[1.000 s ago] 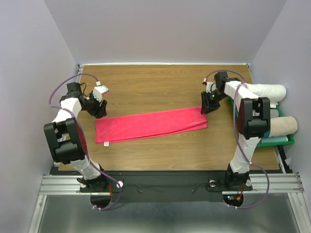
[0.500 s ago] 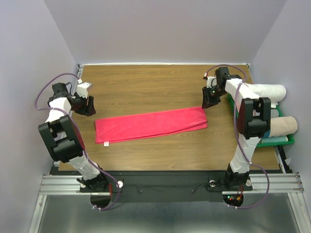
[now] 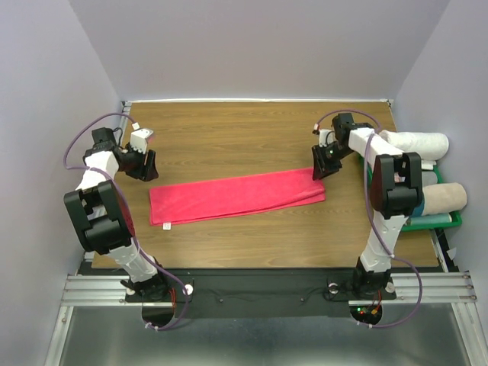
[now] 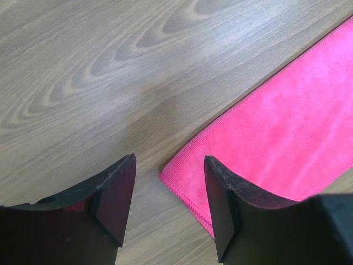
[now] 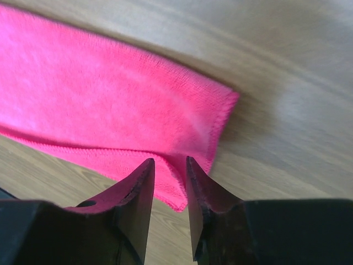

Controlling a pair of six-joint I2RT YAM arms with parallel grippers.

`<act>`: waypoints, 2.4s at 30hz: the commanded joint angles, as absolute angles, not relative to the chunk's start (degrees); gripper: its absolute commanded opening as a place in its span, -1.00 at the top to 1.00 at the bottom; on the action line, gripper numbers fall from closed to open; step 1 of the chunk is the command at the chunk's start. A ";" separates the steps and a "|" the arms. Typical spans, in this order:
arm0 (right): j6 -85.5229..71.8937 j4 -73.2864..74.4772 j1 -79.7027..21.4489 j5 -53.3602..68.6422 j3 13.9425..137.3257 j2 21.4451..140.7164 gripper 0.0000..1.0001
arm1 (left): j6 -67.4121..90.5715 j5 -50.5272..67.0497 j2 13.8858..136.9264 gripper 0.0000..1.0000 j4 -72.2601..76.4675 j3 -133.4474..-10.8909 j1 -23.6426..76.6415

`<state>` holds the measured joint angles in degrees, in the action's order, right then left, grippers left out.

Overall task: Roll the towels
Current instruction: Fold the towel

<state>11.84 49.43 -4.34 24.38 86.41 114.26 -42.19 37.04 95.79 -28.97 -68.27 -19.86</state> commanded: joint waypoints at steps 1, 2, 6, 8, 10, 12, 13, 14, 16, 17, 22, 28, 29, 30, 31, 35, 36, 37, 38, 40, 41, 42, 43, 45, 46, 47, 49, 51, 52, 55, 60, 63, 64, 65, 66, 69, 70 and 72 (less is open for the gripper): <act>13.54 50.62 -5.45 25.75 84.91 114.17 0.30 | -42.98 38.14 94.04 -0.27 -29.79 -68.47 -19.86; 13.62 50.62 -5.54 25.66 84.29 114.08 0.29 | -42.89 38.06 94.04 -0.27 -29.71 -68.55 -19.86; 14.67 51.33 -5.54 25.75 82.71 113.47 0.39 | -42.63 38.06 94.22 -0.27 -29.36 -68.55 -19.60; 15.11 51.94 -5.62 25.32 82.27 112.42 0.51 | -42.63 38.06 94.31 -0.27 -29.18 -68.64 -19.60; 15.99 52.56 -5.62 24.70 81.65 111.27 0.76 | -42.45 38.06 94.39 -0.27 -28.92 -68.73 -19.60; 16.87 53.43 -5.54 23.12 80.78 109.17 0.92 | -42.36 38.14 94.39 -0.27 -28.83 -68.91 -19.51; 17.22 53.79 -5.54 22.25 80.42 108.29 0.99 | -42.45 38.23 94.39 -0.27 -28.74 -68.91 -19.51; 17.57 54.05 -5.54 21.89 80.07 107.50 0.99 | -42.36 38.23 94.48 -0.27 -28.65 -68.82 -19.51; 18.89 54.67 -5.54 21.10 78.75 105.39 0.99 | -42.45 38.32 94.39 -0.27 -28.74 -68.91 -19.51; 19.94 55.45 -5.54 20.75 78.23 104.34 0.97 | -42.36 38.23 94.39 -0.27 -28.74 -68.82 -19.60; 24.25 57.83 -5.54 20.74 75.94 102.66 0.53 | -42.63 37.53 94.31 -0.27 -29.09 -69.08 -19.51; 29.27 63.81 -5.45 24.17 77.52 102.22 0.12 | -43.15 37.00 93.78 -0.25 -29.88 -68.91 -19.42; 29.27 63.63 -5.54 24.17 78.13 102.22 0.12 | -43.24 36.74 93.69 -0.25 -29.97 -68.73 -19.16; 28.48 63.28 -5.45 24.34 79.35 102.30 0.12 | -43.50 36.39 93.60 -0.23 -30.84 -68.56 -18.90; 27.69 62.24 -5.45 25.30 80.15 103.26 0.13 | -43.85 36.13 93.52 -0.18 -31.37 -67.86 -18.11; 23.83 60.39 -5.62 28.47 85.25 107.39 0.22 | -44.12 33.06 91.07 -0.04 -32.26 -64.18 -15.83; 23.30 60.03 -5.63 28.91 87.52 108.27 0.25 | -43.86 32.70 90.45 0.00 -32.17 -63.20 -15.56; 22.77 59.07 -5.63 29.26 88.41 109.06 0.27 | -42.99 32.17 89.92 0.09 -32.08 -61.45 -15.30; 22.15 58.63 -5.63 29.35 89.46 109.86 0.28 | -42.54 31.82 89.39 0.12 -32.08 -60.65 -15.12; 21.27 58.10 -5.80 29.53 91.22 112.40 0.29 | -41.84 31.47 89.12 0.20 -32.34 -58.90 -14.51; 21.01 57.57 -5.97 29.44 92.88 113.37 0.29 | -40.97 31.12 89.03 0.28 -32.00 -57.23 -14.33; 20.92 57.39 -5.98 29.53 93.51 114.16 0.29 | -40.61 30.33 89.12 0.30 -31.82 -56.35 -14.07; 20.92 57.22 -6.15 29.44 94.04 115.74 0.30 | -40.26 29.97 89.21 0.33 -31.73 -55.73 -13.45; 21.27 56.95 -6.85 28.39 94.13 117.06 0.31 | -38.06 28.92 89.73 0.41 -30.94 -54.67 -13.36; 21.44 56.61 -7.38 27.52 93.70 118.11 0.31 | -37.19 28.92 90.08 0.45 -30.59 -54.49 -13.27; 21.53 56.17 -7.64 26.99 92.21 118.47 0.32 | -36.66 28.92 90.78 0.48 -30.15 -54.58 -13.18; 21.62 55.03 -8.08 25.93 90.27 119.09 0.32 | -34.11 27.34 91.75 0.55 -29.27 -55.19 -12.57; 21.71 54.23 -8.17 24.18 86.76 118.83 0.32 | -32.62 27.07 93.86 0.56 -27.61 -56.95 -12.31; 21.88 53.88 -8.09 23.73 85.36 118.65 0.33 | -31.74 26.64 94.91 0.58 -26.90 -57.91 -11.87; 22.32 53.52 -8.26 23.20 80.01 116.81 0.32 | -29.27 24.88 101.76 0.61 -25.93 -65.10 -9.94; 23.64 55.01 -10.72 25.04 72.17 112.07 0.32 | -25.76 24.34 119.24 0.63 -27.68 -88.02 -5.99; 23.47 57.21 -16.33 30.05 70.05 111.45 0.30 | -24.52 25.05 131.54 0.63 -31.89 -107.61 -3.61; 22.94 57.13 -20.35 32.67 68.66 111.01 0.28 | -24.26 26.18 134.53 0.63 -33.30 -118.45 -1.95; 22.68 56.95 -22.57 33.74 68.12 110.83 0.26 | -23.82 28.19 139.52 0.61 -35.92 -123.78 -1.41; 22.68 56.87 -24.50 34.97 67.68 110.74 0.25 | -23.12 28.91 141.48 0.58 -36.73 -128.27 -0.88; 22.41 57.48 -27.77 39.79 68.28 109.52 0.22 | -21.71 30.58 142.48 0.37 -37.18 -137.00 -0.18; 22.67 58.35 -27.69 40.68 68.90 108.03 0.23 | -21.80 30.15 141.08 0.32 -36.57 -136.24 -0.18; 22.59 58.45 -27.69 40.87 70.74 105.83 0.22 | -22.23 28.75 133.91 0.24 -32.72 -127.92 -0.18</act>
<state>22.22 57.43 -28.80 37.54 68.90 110.21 -23.20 27.92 145.45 -33.36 -131.72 0.38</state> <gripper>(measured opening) 0.384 0.355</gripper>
